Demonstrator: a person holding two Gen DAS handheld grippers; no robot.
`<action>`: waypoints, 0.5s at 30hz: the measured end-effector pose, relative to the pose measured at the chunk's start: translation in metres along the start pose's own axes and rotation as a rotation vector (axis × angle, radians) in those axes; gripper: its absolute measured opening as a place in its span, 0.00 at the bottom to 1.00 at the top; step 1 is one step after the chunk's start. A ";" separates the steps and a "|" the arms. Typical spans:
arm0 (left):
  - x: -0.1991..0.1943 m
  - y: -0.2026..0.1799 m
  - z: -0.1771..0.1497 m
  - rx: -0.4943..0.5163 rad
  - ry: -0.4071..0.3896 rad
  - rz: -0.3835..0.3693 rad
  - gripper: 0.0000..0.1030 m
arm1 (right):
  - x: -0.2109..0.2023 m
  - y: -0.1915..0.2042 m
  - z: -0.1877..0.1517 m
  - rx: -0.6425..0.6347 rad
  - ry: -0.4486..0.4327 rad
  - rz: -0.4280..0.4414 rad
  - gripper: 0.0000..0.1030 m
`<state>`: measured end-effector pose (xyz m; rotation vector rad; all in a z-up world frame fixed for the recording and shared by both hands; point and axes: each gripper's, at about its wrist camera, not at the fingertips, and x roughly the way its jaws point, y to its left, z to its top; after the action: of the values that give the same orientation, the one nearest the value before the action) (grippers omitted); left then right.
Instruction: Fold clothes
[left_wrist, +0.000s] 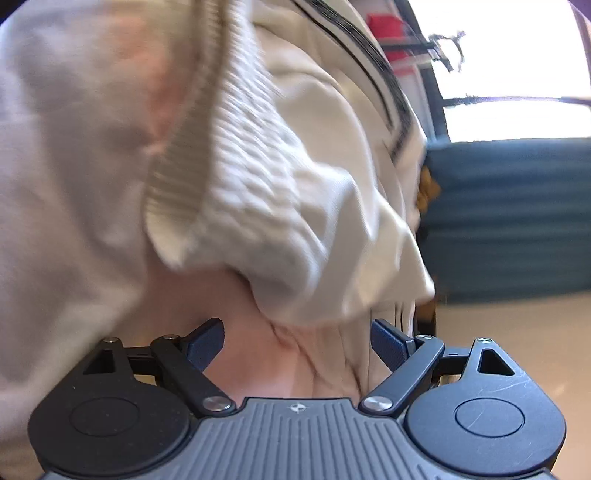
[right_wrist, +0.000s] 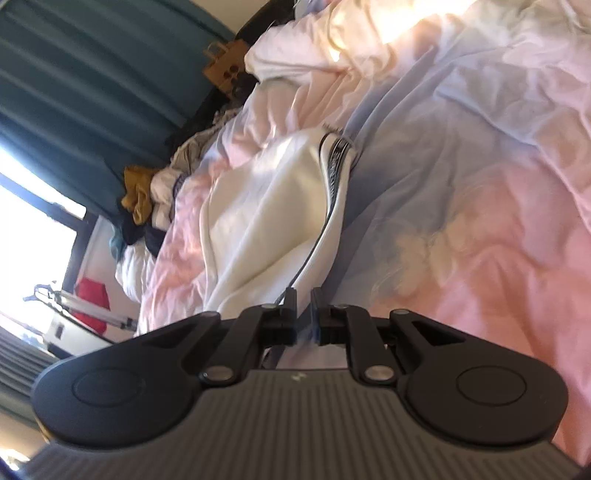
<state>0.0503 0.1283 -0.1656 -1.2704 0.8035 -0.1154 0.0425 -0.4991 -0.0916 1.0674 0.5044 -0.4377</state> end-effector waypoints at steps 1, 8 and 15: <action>0.003 0.003 0.003 -0.024 -0.013 -0.006 0.86 | 0.003 0.000 -0.002 0.007 0.012 0.002 0.12; 0.031 -0.004 0.020 -0.029 -0.083 -0.023 0.63 | 0.015 0.003 -0.013 -0.017 0.051 0.020 0.12; 0.020 -0.019 0.038 -0.006 -0.146 0.031 0.18 | 0.015 0.003 -0.021 -0.019 0.057 0.023 0.12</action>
<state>0.0934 0.1427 -0.1559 -1.2564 0.6981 0.0052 0.0527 -0.4802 -0.1063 1.0686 0.5455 -0.3823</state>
